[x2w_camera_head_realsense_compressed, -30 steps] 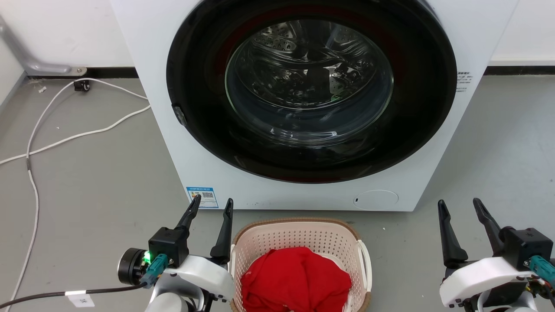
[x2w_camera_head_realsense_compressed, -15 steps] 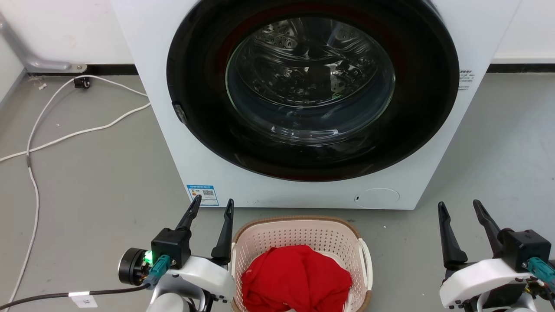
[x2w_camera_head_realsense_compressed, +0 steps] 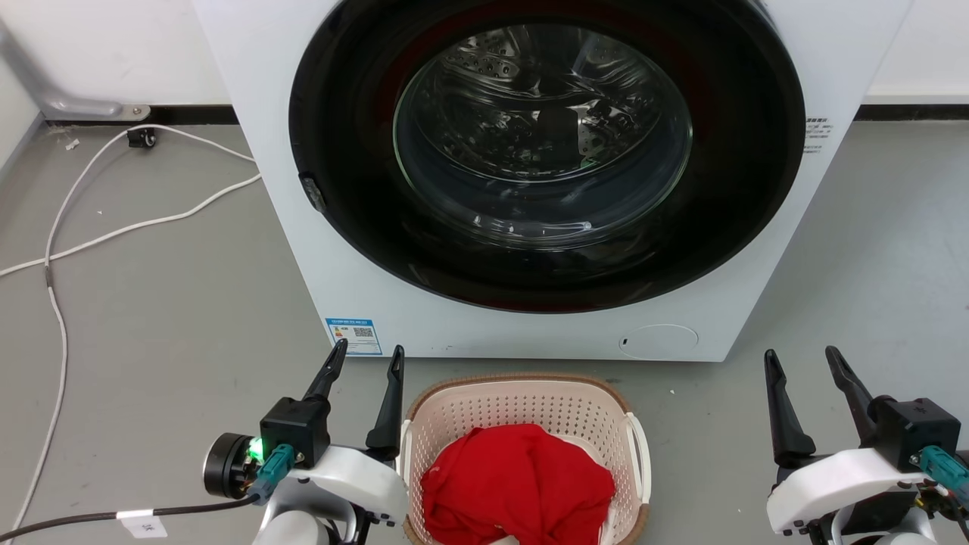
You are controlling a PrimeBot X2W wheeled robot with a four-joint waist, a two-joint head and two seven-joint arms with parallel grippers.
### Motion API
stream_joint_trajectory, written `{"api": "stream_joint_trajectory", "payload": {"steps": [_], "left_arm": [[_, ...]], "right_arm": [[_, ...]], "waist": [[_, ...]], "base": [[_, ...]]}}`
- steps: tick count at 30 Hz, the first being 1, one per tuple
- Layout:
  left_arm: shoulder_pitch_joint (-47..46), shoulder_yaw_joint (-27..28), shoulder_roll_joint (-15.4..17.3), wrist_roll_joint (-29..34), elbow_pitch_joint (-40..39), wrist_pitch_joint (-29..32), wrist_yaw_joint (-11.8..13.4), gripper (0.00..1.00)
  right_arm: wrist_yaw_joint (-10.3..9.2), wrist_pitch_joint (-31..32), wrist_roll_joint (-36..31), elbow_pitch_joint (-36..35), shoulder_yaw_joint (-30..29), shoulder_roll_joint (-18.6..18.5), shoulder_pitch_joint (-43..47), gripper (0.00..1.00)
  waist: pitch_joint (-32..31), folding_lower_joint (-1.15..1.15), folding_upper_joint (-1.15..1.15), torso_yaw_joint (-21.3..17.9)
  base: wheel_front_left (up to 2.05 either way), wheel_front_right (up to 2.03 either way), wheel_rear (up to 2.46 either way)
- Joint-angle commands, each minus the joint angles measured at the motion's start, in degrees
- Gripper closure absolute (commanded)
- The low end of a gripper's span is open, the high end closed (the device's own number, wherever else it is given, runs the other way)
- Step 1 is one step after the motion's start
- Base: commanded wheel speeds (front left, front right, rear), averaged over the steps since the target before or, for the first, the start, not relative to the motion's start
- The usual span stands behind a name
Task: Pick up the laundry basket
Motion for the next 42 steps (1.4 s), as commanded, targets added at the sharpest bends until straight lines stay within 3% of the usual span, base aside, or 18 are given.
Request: {"api": "stream_joint_trajectory", "payload": {"steps": [1,10,23,35,41,42], "left_arm": [[-0.74,0.11,-0.02,-0.25,-0.13,-0.28,0.16,0.00],[-4.39,0.54,0.27,-0.27,1.09,-0.22,0.12,0.00],[-18.23,1.90,2.39,-4.73,12.88,2.30,-1.89,0.00],[-28.17,0.54,5.17,-12.01,27.89,5.86,-2.98,0.00],[-32.04,-2.67,6.90,-17.22,32.84,7.26,-2.99,0.00],[-33.89,-4.24,7.68,-19.82,34.71,8.22,-3.00,0.00]], "right_arm": [[-0.01,-0.24,0.02,0.17,-0.07,0.14,-0.62,0.00],[-0.01,0.40,-0.14,1.31,-0.27,0.13,-3.76,0.00],[-0.01,-0.71,0.34,8.91,1.55,0.14,-15.78,0.00],[-0.01,-3.58,2.75,25.97,5.75,0.13,-28.27,0.00],[-0.01,-4.88,6.00,37.26,9.46,0.11,-34.74,0.00],[-0.01,-4.51,7.46,42.86,11.65,0.12,-38.04,0.00]], "waist": [[0.04,0.00,0.00,0.00],[5.29,0.00,0.00,-0.44],[23.34,0.00,0.00,-2.30],[35.70,0.00,0.00,-3.23],[40.67,0.00,0.00,-3.68],[42.92,0.00,0.00,-3.82]], "base": [[0.00,0.00,0.00],[0.00,0.00,0.00],[0.00,0.00,0.00],[0.00,0.00,0.00],[0.00,0.00,0.00],[0.00,0.00,0.00]]}}
